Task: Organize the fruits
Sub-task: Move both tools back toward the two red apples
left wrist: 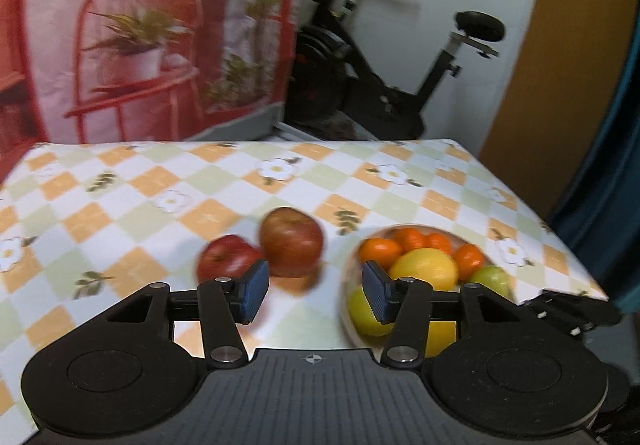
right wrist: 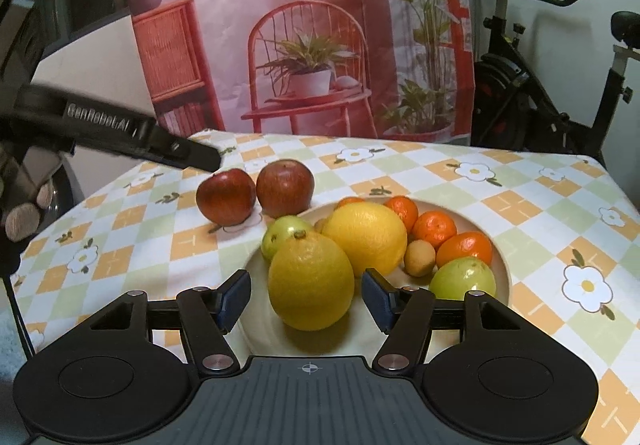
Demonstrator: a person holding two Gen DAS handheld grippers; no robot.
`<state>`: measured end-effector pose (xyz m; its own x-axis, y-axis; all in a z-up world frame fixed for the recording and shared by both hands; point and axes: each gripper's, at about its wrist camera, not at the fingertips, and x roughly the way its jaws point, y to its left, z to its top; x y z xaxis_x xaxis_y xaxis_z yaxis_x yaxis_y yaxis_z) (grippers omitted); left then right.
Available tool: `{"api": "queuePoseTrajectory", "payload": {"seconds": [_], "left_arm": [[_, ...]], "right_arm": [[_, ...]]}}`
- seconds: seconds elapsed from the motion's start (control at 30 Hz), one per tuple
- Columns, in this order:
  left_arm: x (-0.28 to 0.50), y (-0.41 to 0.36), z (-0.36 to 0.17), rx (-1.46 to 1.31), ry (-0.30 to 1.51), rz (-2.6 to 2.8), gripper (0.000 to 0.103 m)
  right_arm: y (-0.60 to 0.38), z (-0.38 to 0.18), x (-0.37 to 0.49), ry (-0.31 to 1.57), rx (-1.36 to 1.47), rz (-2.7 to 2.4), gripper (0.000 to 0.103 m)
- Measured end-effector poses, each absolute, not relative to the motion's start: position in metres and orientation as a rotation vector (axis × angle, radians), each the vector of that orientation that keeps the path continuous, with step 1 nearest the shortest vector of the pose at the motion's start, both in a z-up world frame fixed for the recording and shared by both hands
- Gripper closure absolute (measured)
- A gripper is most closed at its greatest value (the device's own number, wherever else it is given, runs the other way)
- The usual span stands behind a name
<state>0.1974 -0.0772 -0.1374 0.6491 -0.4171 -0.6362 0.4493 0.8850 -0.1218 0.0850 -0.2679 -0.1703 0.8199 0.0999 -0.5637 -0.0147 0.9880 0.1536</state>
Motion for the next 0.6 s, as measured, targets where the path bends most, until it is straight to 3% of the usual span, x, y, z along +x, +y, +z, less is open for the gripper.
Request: {"api": "queuePoseTrajectory", "payload": {"seconds": [0.6], "left_arm": [[0.191,0.001,-0.126,-0.055,0.666,-0.292,0.048]], "right_arm": [[-0.242,-0.149,0.117,0.604,0.095,0.091,0.045]]}}
